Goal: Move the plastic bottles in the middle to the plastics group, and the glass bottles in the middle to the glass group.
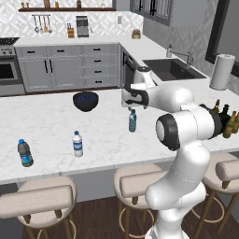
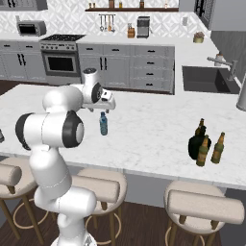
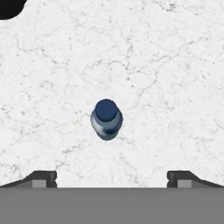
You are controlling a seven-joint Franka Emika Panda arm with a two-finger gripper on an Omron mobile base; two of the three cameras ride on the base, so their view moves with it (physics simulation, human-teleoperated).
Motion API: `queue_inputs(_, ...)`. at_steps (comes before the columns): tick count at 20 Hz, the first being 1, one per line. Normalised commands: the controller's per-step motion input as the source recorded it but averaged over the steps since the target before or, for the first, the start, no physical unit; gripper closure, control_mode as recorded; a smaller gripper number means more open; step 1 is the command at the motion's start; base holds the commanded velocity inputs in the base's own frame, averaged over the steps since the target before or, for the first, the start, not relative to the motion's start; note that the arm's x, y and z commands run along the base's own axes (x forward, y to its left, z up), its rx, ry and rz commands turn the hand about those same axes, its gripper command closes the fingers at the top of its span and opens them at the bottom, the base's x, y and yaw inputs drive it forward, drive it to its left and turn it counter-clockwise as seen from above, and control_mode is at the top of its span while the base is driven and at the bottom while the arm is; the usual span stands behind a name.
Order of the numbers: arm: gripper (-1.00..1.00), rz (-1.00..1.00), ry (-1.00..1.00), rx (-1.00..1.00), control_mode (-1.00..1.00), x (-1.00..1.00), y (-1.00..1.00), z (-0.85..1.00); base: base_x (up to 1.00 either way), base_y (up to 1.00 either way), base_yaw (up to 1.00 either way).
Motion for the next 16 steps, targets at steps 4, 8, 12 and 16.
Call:
queue_inputs(4, -1.00, 0.00, 0.00, 0.01, -1.00, 0.32, 0.00, -0.11, 0.00, 0.00, 0.00)
queue_inputs(8, -1.00, 0.00, 0.00, 0.00, -1.00, 0.19, 0.03, -0.11, 0.00, 0.00, 0.00)
queue_inputs(12, -1.00, 0.00, 0.00, 0.00, -1.00, 0.00, 0.00, -0.17, 0.00, 0.00, 0.00)
queue_inputs(16, -1.00, 0.00, 0.00, 0.00, -1.00, 0.00, 0.00, -0.40, 0.00, 0.00, 0.00)
